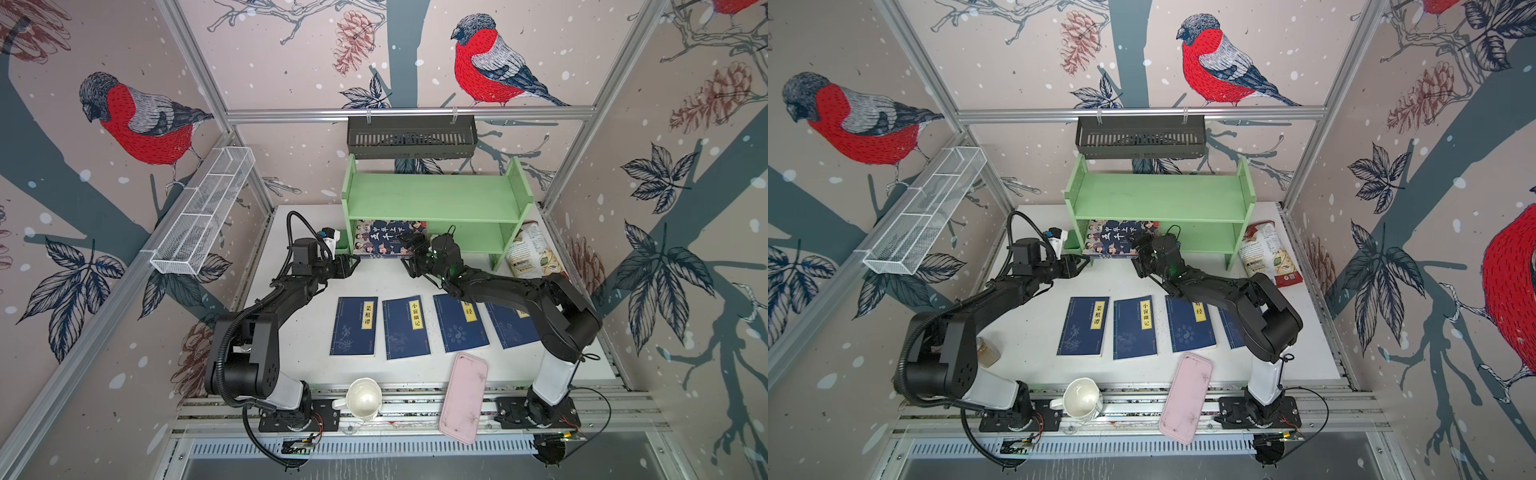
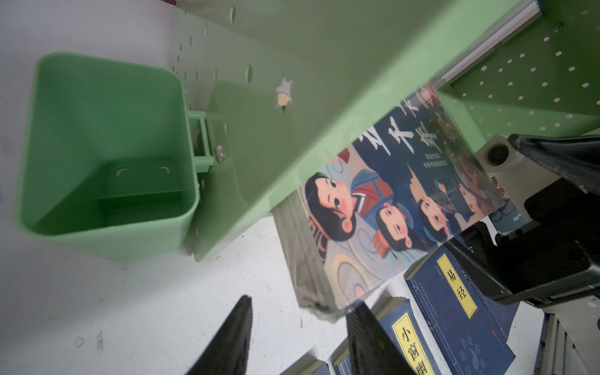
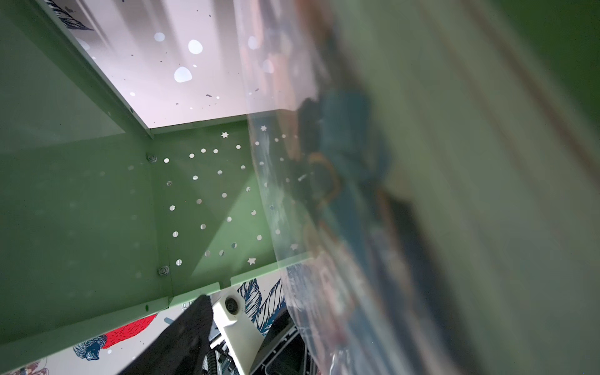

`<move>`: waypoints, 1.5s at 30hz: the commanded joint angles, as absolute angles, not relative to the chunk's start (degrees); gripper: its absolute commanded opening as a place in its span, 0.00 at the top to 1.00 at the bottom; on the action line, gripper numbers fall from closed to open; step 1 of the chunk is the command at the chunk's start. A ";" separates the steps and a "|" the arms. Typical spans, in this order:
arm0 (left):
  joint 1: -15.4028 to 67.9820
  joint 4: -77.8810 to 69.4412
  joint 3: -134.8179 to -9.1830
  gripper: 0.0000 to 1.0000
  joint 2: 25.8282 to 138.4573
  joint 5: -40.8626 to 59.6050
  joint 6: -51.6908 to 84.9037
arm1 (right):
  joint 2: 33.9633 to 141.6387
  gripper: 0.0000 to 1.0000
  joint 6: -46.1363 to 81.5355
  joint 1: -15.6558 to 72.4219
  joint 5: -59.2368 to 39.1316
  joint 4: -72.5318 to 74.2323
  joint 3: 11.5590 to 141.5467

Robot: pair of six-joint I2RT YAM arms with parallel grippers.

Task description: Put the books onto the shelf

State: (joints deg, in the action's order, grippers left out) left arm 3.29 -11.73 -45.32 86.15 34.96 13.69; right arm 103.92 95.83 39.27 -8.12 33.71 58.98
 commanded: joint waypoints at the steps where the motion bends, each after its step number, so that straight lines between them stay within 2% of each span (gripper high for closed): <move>1: 3.47 -15.75 -45.62 0.52 86.22 34.03 14.61 | 102.87 0.16 95.11 39.02 -8.92 36.77 57.16; 10: 3.60 -17.05 -45.79 0.51 85.87 33.86 15.49 | 101.51 0.16 93.89 39.03 -9.77 36.32 56.24; 18: 3.69 -14.52 -45.79 0.51 85.03 32.97 14.65 | 95.74 0.17 93.51 39.00 -8.18 36.20 50.12; 25: 3.69 -9.87 -45.21 0.51 81.73 31.69 10.78 | 92.10 0.22 91.73 39.18 -8.01 36.30 46.97; 28: 3.69 -10.18 -43.92 0.51 80.52 31.64 9.31 | 90.52 0.31 90.27 39.37 -7.75 36.92 45.80; 35: 3.69 -11.52 -43.03 0.52 81.34 30.81 8.70 | 89.03 0.41 87.72 39.30 -6.77 36.16 44.96; 38: 3.70 -13.74 -42.45 0.52 82.04 30.37 9.03 | 89.79 0.56 87.63 39.18 -6.84 37.14 45.09; 40: 3.69 -14.31 -42.71 0.52 82.72 30.32 9.06 | 90.64 0.73 87.75 39.11 -7.22 38.38 45.18; 41: 3.62 -14.72 -42.88 0.52 82.98 30.42 9.03 | 91.15 0.76 88.04 39.04 -7.45 39.33 45.11; 45: 3.60 -15.95 -43.48 0.52 84.49 30.05 8.53 | 92.91 0.76 89.03 39.02 -8.15 42.49 44.97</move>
